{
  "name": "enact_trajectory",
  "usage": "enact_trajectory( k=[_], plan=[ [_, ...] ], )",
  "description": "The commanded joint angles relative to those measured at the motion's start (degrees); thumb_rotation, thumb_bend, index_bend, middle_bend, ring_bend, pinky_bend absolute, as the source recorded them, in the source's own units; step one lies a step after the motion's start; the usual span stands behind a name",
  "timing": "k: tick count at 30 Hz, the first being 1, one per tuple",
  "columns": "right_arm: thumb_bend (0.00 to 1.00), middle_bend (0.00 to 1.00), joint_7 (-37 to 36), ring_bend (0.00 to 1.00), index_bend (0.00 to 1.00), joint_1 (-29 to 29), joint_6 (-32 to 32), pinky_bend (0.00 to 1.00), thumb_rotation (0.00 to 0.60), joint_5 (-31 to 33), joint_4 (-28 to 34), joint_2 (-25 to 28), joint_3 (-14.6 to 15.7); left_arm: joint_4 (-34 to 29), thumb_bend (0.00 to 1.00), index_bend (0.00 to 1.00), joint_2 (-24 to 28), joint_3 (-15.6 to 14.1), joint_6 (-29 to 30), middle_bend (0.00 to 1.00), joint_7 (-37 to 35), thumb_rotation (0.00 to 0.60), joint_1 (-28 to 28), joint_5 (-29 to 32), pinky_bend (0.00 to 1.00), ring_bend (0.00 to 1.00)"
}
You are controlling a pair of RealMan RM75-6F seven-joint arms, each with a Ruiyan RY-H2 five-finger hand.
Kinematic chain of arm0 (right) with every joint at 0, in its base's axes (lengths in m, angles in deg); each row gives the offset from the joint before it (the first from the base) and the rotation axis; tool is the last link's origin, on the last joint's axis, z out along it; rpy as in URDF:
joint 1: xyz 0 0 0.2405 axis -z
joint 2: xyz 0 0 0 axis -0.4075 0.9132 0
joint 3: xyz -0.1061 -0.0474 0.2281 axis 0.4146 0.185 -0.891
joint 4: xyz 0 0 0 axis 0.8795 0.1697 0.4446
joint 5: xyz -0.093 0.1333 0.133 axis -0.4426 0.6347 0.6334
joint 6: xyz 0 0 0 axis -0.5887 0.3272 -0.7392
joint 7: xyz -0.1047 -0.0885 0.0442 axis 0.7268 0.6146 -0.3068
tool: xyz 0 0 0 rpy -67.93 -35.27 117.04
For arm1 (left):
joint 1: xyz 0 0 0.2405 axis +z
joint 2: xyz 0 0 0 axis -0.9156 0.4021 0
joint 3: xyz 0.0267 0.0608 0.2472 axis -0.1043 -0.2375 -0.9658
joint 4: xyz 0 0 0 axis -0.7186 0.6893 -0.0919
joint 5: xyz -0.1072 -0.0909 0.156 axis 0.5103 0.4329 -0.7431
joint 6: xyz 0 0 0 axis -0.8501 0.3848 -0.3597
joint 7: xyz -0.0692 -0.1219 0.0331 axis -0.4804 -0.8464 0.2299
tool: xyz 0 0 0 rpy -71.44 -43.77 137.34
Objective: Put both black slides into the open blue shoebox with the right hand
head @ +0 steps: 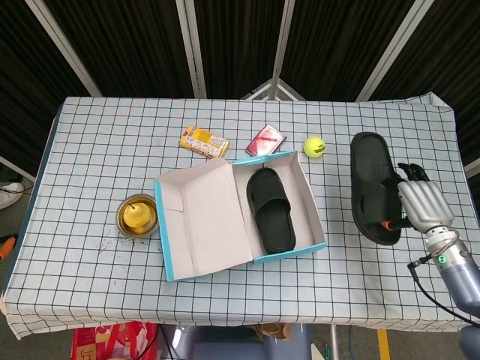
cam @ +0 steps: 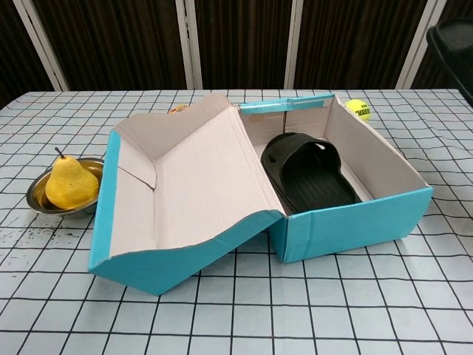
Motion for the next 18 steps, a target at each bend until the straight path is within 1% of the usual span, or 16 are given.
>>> enact_trajectory(
  k=[1, 5, 11, 15, 18],
  plan=[
    [0.2, 0.38, -1.92, 0.08, 0.49, -2.87, -3.02, 0.0, 0.6, 0.62, 2.54, 0.74, -2.1, 0.04, 0.32, 0.0, -0.05, 0.06, -0.23, 0.0, -0.01, 0.6, -0.02, 0.28, 0.07, 0.0],
    [0.2, 0.38, -1.97, 0.08, 0.49, -6.05, -5.62, 0.0, 0.6, 1.03, 4.2, -0.35, -3.37, 0.1, 0.32, 0.0, -0.14, 0.13, -0.46, 0.0, -0.04, 0.6, -0.13, 0.4, 0.07, 0.0],
    [0.2, 0.38, -1.84, 0.08, 0.49, -9.96, -6.92, 0.0, 0.6, 3.64, 6.19, -3.85, -4.65, 0.1, 0.32, 0.0, -0.13, 0.12, -0.3, 0.0, -0.32, 0.6, -0.03, 0.29, 0.07, 0.0],
    [0.2, 0.38, -0.93, 0.08, 0.49, -12.07, -7.67, 0.0, 0.6, 4.88, 6.37, -6.21, -4.41, 0.13, 0.32, 0.0, -0.06, 0.1, -0.16, 0.0, -0.64, 0.6, 0.03, 0.12, 0.07, 0.0],
    [0.2, 0.38, -0.37, 0.08, 0.49, -13.11, -6.95, 0.0, 0.6, 5.58, 5.97, -8.94, -3.97, 0.18, 0.32, 0.0, 0.02, 0.09, 0.01, 0.0, -0.89, 0.6, 0.12, 0.02, 0.07, 0.0]
  ],
)
